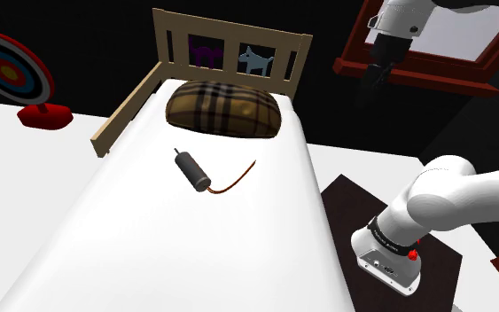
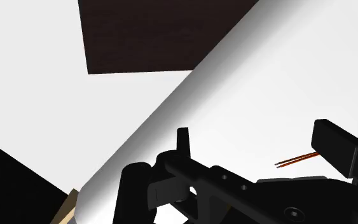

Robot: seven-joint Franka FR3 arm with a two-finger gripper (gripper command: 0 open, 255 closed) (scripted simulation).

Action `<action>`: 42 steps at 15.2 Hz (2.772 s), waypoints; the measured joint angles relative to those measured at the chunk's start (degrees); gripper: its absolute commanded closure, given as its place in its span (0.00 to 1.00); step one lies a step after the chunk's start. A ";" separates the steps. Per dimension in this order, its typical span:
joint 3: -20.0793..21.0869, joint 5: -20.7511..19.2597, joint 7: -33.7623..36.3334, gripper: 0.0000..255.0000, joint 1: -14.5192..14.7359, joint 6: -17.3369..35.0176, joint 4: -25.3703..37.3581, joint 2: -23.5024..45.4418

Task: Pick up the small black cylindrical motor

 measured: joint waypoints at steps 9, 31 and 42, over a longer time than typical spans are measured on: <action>6.87 5.40 6.68 0.00 2.45 10.30 -2.29 6.57; 25.22 4.58 28.89 0.00 7.10 37.67 14.68 45.82; 26.38 -5.77 39.98 0.00 12.80 41.02 32.66 67.02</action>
